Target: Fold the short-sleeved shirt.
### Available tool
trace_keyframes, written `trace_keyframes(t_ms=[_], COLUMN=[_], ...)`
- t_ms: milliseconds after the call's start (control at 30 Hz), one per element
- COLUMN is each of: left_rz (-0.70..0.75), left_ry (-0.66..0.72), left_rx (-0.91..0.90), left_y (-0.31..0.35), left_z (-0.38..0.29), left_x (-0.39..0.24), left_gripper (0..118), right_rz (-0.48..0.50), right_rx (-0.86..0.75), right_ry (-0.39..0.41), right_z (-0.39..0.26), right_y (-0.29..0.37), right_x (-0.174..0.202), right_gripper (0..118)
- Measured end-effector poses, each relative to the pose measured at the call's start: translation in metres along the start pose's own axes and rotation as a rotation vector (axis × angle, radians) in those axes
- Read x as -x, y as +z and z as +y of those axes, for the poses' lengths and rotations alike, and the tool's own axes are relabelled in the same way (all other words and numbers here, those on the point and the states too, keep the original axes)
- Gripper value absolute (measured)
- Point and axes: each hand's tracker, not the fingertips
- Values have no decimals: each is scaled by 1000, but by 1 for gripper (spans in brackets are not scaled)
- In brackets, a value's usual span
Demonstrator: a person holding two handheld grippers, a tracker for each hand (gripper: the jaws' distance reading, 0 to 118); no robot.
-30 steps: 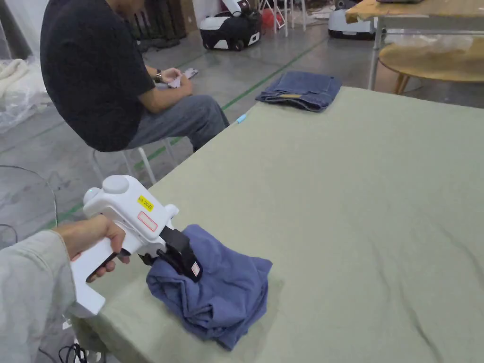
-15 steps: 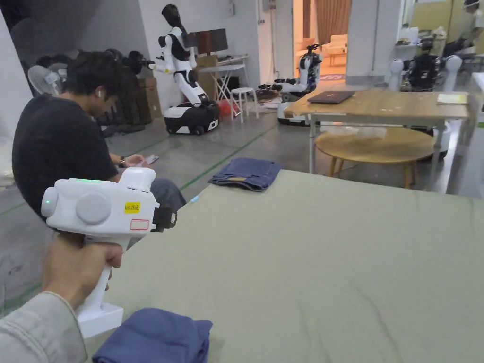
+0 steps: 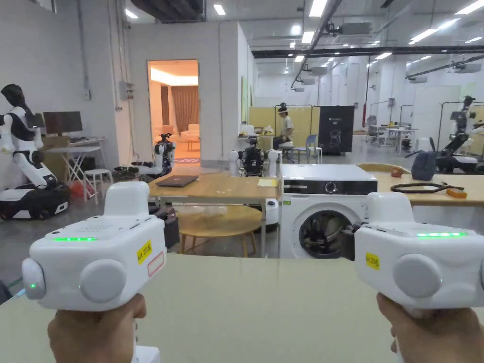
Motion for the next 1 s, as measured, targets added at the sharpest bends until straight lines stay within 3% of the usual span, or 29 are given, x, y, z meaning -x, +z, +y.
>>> trace_keyframes(t_ms=[133, 433, 800, 833, 867, 900, 933, 1000], left_rz=[-9, -11, 8, 14, 25, 33, 43, 75], left_ry=[-20, -107, -91, -92, -105, -128, -132, -95], left_rx=[-1, -13, -12, -13, -6, -6, 6, 56], left_y=[4, 3, -13, -14, -15, -16, -20, -24], left_z=[2, 8, 6, 5, 5, 4, 3, 7], left_x=[-41, -79, -67, -67, -68, -69, -70, -67], left_gripper=[0, 0, 0, 10, 46, 98, 117, 118], right_rz=[-93, -94, -81, -78, -76, -80, -86, -55], right_rx=[-64, -73, -94, -96, -97, -91, -70, 0], right_ry=[53, 13, -7, -8, -13, -5, 11, -3], right_z=[13, 13, 18, 18, 18, 18, 18, 14], right_y=[21, 36, 41, 41, 41, 41, 40, 29], right_x=[-15, -32, -31, -31, -32, -31, -30, -31], right_gripper=[0, 0, 0, 3, 24, 61, 115, 118])
